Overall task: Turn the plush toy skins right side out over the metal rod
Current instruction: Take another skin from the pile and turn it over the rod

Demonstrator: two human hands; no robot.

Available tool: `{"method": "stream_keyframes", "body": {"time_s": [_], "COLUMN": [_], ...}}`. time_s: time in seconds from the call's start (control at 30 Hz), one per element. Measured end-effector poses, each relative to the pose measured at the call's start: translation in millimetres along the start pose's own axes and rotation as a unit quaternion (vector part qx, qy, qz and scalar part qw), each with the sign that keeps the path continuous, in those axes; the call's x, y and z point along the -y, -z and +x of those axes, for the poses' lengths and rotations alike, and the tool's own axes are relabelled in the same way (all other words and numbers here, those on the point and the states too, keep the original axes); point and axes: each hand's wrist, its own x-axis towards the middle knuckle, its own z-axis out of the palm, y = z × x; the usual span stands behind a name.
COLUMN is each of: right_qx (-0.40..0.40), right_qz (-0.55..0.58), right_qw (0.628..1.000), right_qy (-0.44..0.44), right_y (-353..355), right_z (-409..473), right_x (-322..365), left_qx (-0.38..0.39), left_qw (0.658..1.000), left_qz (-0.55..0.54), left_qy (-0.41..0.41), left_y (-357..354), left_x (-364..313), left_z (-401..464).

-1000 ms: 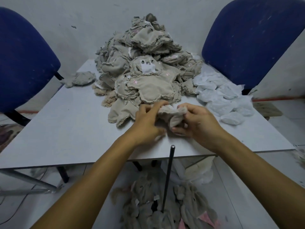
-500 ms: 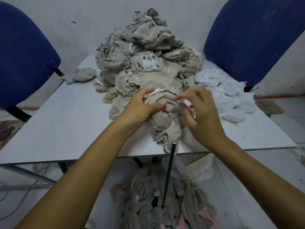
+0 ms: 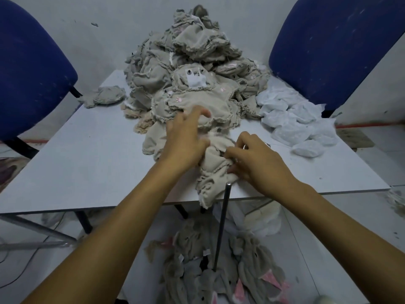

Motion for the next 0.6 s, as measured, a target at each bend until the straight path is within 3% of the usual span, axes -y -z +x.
{"method": "stream_keyframes", "body": {"time_s": [0.03,0.07,0.13,0.2,0.43,0.5,0.6], "right_qx": [0.007,0.004,-0.008,0.007,0.191,0.186,0.111], "right_qz": [0.035,0.076,0.153,0.203,0.364,0.373,0.385], "right_qw": [0.999,0.996,0.986,0.975,0.906,0.905,0.91], "right_qy": [-0.016,-0.038,-0.072,-0.091,-0.094,-0.082,-0.105], "right_y": [2,3,8,11,22,24,19], "right_z": [2,3,10,13,2,1,4], "right_x": [-2,-6,-9,-9,3,6,3], "left_qx": [-0.001,0.036,0.167,0.237,0.194,0.186,0.236], "left_qw": [0.994,0.986,0.975,0.965,0.971,0.972,0.959], "left_qz": [0.063,0.058,-0.025,-0.051,-0.126,-0.14,-0.154], "left_qy": [-0.092,-0.151,-0.143,-0.095,-0.053,-0.038,-0.027], "left_y": [0,0,1,0,1,-1,1], "left_x": [-2,-4,-10,-10,1,0,-5], "left_z": [-2,-4,-9,-10,-3,-5,-9]}}
